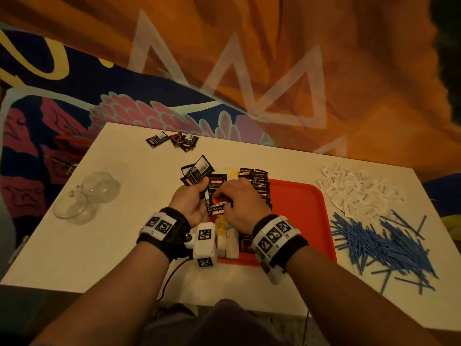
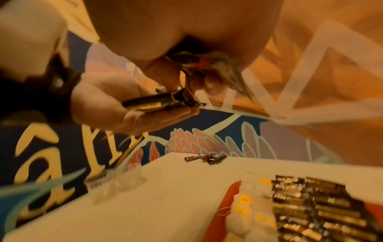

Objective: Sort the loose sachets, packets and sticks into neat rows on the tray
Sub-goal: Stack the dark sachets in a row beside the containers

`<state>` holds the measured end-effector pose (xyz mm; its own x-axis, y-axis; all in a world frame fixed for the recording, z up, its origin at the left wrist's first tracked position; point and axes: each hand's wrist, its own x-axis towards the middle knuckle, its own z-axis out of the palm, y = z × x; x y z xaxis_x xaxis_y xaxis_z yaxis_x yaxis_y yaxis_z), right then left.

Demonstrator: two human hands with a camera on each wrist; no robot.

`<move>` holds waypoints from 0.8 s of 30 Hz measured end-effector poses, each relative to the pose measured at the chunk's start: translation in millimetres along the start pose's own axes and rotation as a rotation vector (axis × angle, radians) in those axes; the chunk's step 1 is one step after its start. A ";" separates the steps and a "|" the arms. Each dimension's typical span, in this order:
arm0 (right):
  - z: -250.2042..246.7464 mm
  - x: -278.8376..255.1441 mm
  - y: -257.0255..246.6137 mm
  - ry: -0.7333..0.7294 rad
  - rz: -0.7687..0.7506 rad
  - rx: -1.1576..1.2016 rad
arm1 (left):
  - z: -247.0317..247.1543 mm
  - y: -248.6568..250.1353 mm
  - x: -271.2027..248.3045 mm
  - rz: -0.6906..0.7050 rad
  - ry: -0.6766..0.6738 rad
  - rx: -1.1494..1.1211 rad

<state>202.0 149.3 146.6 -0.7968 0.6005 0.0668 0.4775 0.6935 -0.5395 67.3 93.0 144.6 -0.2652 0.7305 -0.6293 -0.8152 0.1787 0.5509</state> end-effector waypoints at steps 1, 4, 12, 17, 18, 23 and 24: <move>0.1 1.4 -2.5 0.022 0.056 0.087 | -2.3 -0.3 0.4 0.016 0.005 0.019; -1.9 9.7 -9.0 0.200 0.349 0.339 | -8.1 -1.9 3.2 0.049 -0.002 0.050; 13.9 24.9 -5.4 0.209 0.658 0.764 | -18.3 4.2 0.7 0.022 -0.086 0.057; 17.3 23.0 -5.6 0.353 0.713 0.906 | -26.6 9.5 1.8 0.008 -0.097 0.163; 15.4 23.5 -5.7 0.373 0.733 0.984 | -28.1 10.5 1.9 0.003 -0.090 0.187; -1.6 30.0 -6.5 0.451 0.715 1.217 | -32.9 15.4 -1.8 -0.051 -0.105 0.232; -4.3 30.4 -6.7 0.427 0.687 1.157 | -33.1 16.4 -2.6 -0.065 -0.118 0.246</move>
<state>176.1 164.6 155.8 -0.2616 0.8977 -0.3547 -0.0165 -0.3716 -0.9283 37.5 72.2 137.1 -0.1425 0.7815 -0.6074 -0.6756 0.3717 0.6367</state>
